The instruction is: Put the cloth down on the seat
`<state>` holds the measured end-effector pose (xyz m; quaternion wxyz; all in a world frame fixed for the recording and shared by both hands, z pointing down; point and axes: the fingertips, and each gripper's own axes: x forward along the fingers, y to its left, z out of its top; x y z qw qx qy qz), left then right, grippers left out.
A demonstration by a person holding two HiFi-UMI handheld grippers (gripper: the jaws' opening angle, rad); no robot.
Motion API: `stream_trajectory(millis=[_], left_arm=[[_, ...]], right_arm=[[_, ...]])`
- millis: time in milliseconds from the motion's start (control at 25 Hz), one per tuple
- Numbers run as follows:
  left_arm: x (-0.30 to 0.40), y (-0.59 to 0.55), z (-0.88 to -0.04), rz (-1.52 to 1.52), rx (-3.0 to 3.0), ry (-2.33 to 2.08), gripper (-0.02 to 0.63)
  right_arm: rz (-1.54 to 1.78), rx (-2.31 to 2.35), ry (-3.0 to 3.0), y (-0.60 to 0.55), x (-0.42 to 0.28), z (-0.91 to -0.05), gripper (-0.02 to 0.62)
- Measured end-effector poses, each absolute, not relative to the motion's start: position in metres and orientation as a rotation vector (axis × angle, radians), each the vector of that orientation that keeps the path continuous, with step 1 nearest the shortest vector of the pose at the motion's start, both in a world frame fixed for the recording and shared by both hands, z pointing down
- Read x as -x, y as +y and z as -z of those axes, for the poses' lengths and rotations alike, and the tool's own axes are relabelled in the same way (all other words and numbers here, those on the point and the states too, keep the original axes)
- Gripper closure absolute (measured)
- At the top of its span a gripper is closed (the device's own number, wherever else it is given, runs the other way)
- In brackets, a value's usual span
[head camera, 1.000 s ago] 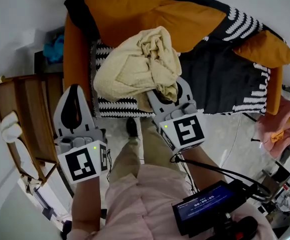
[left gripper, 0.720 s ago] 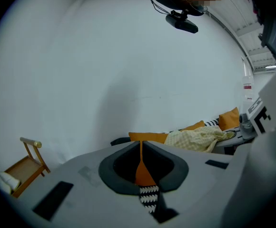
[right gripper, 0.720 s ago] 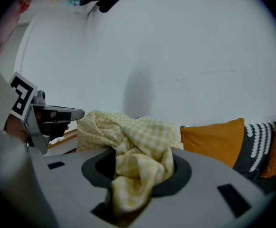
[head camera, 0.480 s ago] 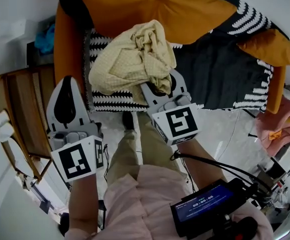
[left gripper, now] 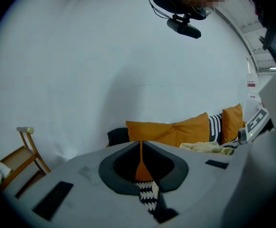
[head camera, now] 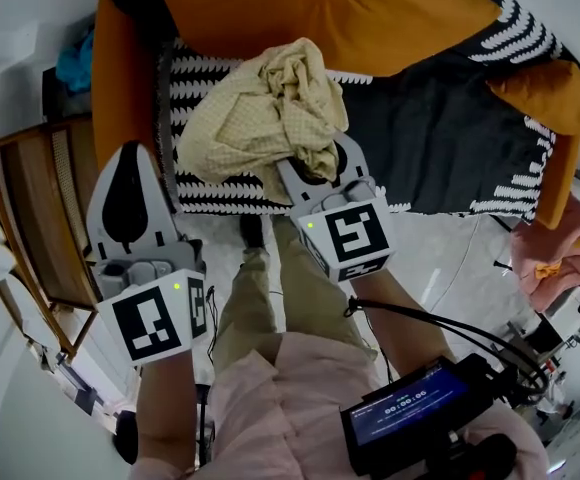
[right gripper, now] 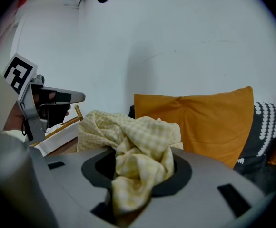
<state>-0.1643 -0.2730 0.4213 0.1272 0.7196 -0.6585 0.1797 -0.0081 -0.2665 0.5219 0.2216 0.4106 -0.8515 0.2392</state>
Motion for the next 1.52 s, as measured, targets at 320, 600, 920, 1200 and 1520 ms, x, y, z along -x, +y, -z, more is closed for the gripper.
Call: stream_trajectory(millis=[320, 600, 920, 1200, 1520], left_arm=[[0.163, -0.281, -0.452, -0.553, -2.078, -1.880, 0.583], [0.167, -0.289, -0.475, -0.560, -2.069, -1.860, 0.583], [0.164, -0.283, -0.483, -0.589, -2.054, -1.834, 0.583], [0.163, -0.286, -0.482, -0.588, -2.056, -1.833, 0.583], [0.162, -0.284, -0.482, -0.598, -2.061, -1.826, 0.583]], right_arm=[[-0.682, -1.119, -2.301, -0.273, 0.008, -0.563, 0.427], [-0.691, -1.108, -2.253, -0.281, 0.010, -0.600, 0.426], [-0.706, -1.085, -2.200, -0.280, 0.008, -0.624, 0.414], [-0.716, -1.038, -2.150, -0.275, 0.007, -0.638, 0.344], [-0.745, -0.908, -2.075, -0.256, 0.009, -0.659, 0.181]])
